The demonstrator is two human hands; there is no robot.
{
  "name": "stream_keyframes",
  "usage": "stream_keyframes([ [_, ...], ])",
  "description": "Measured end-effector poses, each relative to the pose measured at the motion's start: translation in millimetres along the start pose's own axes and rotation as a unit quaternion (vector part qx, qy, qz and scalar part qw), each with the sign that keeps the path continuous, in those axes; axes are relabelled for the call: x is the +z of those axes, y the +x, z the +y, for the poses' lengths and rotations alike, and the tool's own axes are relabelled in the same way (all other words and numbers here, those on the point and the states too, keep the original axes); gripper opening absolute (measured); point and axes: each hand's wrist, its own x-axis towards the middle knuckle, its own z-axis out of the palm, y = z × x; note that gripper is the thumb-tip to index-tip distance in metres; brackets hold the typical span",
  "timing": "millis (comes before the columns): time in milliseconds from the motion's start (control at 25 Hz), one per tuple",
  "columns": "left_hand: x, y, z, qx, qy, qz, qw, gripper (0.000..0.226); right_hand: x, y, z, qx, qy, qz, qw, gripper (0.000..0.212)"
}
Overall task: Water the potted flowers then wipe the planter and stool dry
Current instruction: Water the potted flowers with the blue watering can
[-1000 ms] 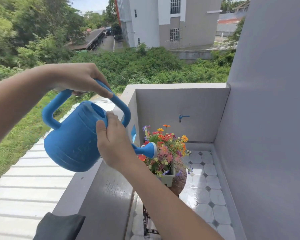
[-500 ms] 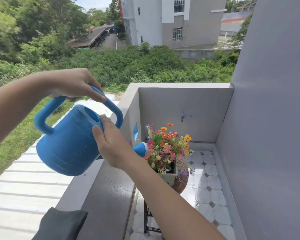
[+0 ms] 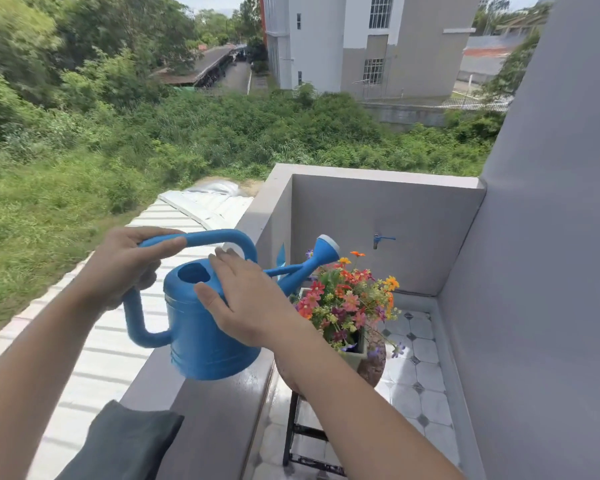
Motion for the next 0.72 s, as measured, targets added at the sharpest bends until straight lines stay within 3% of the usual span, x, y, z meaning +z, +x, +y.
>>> stream_keyframes([
  [200,11.4,-34.2,-33.7,0.017,0.003,0.17,0.985,0.007,45.1,11.7,12.0,0.009,0.059,0.075,0.995,0.055],
  [400,20.9,-46.3,-66.7,0.021,0.111,0.329,0.938,0.022,94.2,40.1,11.7,0.067,0.133,0.053,0.987,0.051],
  [560,28.4,-38.5,-96.5,0.009,0.127,0.408,0.904,0.009,120.1,70.1,16.8,0.086,0.124,-0.015,0.988,0.053],
  [720,35.5,-25.5,-121.9,-0.008,0.137,0.453,0.881,0.025,133.4,91.6,26.3,0.082,0.11,-0.068,0.988,0.054],
])
